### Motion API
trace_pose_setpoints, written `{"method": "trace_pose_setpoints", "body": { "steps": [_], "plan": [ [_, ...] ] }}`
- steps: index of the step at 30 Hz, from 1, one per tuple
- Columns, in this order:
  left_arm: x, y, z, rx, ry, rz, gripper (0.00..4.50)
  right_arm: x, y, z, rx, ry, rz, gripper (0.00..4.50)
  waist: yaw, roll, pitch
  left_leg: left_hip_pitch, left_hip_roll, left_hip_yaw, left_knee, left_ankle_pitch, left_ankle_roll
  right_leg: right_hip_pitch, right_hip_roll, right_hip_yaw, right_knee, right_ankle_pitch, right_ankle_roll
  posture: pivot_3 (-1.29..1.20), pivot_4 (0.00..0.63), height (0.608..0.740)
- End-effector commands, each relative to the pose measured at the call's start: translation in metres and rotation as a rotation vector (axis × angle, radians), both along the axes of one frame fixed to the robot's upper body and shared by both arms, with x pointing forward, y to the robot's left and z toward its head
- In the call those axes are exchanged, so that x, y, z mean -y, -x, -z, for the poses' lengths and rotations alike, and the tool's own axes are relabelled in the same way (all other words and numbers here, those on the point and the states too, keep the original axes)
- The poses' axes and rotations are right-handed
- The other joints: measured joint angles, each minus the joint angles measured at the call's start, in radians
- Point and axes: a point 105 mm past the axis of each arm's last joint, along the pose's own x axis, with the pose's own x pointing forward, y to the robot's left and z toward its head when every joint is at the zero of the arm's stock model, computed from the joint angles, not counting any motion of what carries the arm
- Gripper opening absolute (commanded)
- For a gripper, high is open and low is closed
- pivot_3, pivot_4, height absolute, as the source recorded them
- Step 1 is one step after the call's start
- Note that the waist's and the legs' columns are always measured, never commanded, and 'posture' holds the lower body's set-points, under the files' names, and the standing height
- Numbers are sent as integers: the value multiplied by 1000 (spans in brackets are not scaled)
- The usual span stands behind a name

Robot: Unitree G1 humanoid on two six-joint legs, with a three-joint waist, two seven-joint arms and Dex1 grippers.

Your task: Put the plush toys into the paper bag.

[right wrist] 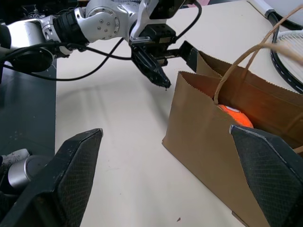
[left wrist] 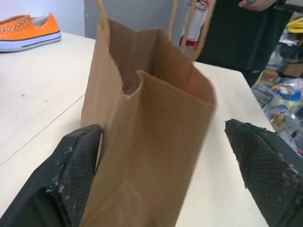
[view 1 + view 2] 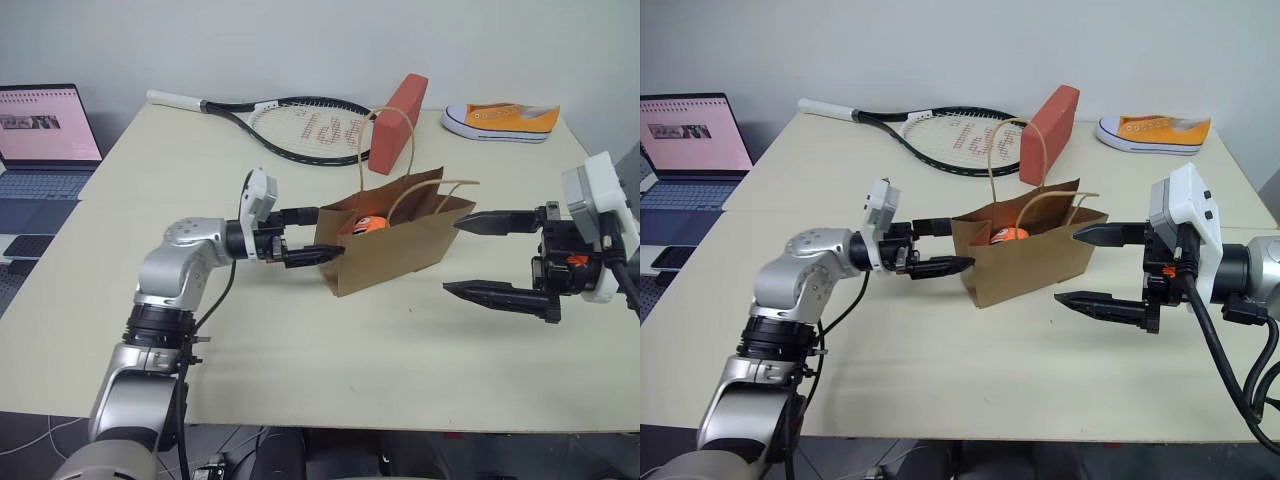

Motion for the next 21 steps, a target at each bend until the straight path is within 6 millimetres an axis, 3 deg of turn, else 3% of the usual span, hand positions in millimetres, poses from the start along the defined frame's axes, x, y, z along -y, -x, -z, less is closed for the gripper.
{"method": "trace_pose_setpoints", "body": {
  "steps": [1,12,15,21],
  "plan": [
    [11,-3,-2,67,-2,-63,4452,-1,1,-3,47,17,-2,4500,0,0,0,0,0,0,0,0,0,0,0,0,0,0,0,0,150,740],
    [27,-17,-5,158,115,-224,4452,-3,0,3,59,30,-3,4500,2,0,0,0,0,0,1,0,0,0,0,0,0,0,0,0,150,740],
    [27,-17,-5,164,129,-227,3818,-4,0,3,61,29,-5,4500,2,0,0,0,0,0,1,0,0,0,0,0,0,0,0,0,150,740],
    [27,-14,-1,145,132,-213,1985,-4,-1,3,68,28,-2,4500,2,0,0,0,0,0,1,0,0,1,0,0,0,0,0,0,150,740]
  ]
}}
